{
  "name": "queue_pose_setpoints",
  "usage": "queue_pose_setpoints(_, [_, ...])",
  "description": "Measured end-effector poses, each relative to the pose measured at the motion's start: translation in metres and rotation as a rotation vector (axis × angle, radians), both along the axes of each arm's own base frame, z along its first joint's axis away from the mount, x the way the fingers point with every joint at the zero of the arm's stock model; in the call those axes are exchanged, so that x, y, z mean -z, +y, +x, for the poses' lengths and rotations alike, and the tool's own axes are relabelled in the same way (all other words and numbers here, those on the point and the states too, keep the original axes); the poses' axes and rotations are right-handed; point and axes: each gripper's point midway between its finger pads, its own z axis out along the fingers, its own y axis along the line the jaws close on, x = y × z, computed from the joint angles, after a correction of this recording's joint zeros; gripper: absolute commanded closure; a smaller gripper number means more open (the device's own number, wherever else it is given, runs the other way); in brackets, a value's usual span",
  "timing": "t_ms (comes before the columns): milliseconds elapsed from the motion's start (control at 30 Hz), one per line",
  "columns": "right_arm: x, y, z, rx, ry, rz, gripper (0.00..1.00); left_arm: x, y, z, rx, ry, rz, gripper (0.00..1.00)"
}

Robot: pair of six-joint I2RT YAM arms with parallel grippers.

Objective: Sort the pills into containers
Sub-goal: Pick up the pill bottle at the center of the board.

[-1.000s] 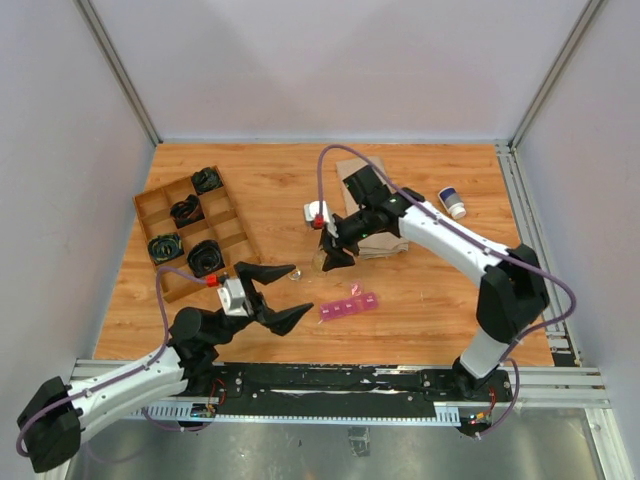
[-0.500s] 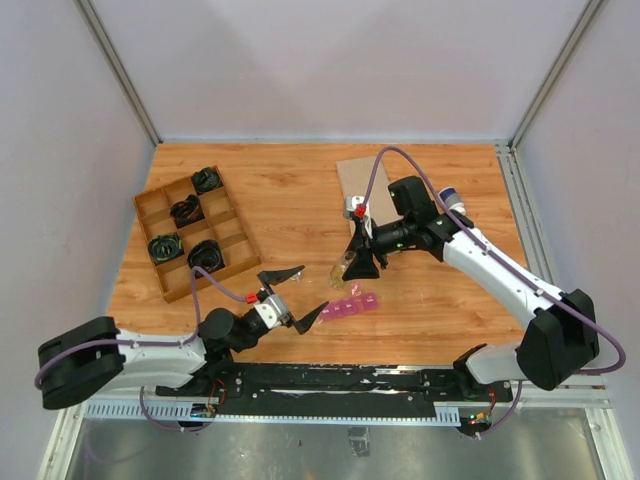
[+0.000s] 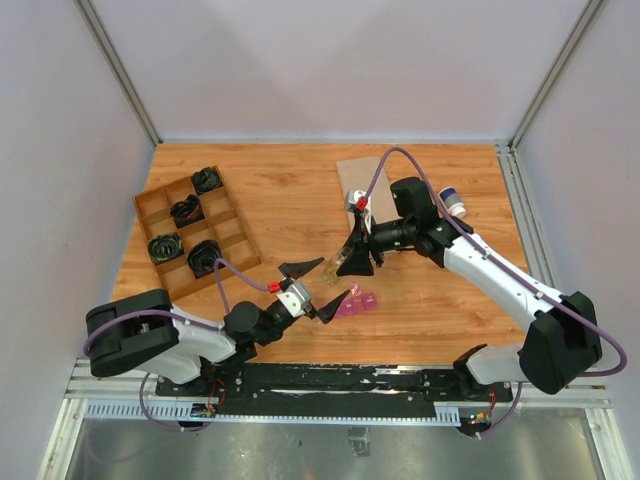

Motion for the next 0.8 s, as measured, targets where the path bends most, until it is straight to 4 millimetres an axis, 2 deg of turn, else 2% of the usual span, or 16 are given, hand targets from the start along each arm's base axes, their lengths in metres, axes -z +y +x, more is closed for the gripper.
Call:
queue_pose_setpoints(133, [-0.001,0.001,0.0,0.007,0.007,0.007,0.84,0.0,-0.006,0.008,-0.033,0.021,-0.012,0.16])
queue_pose_setpoints(267, [-0.003,0.002,0.0,0.008,0.012,0.016,0.84,0.008,-0.006,0.014,-0.068,0.05,-0.002,0.19])
queue_pose_setpoints(433, [-0.003,0.003,-0.001,0.007,0.017,0.017,0.84,0.003,-0.007,0.02,-0.099,0.06,-0.02,0.24])
queue_pose_setpoints(800, [-0.001,0.006,-0.002,0.011,0.008,0.003,0.84,0.008,-0.006,0.028,-0.141,0.08,-0.009,0.25])
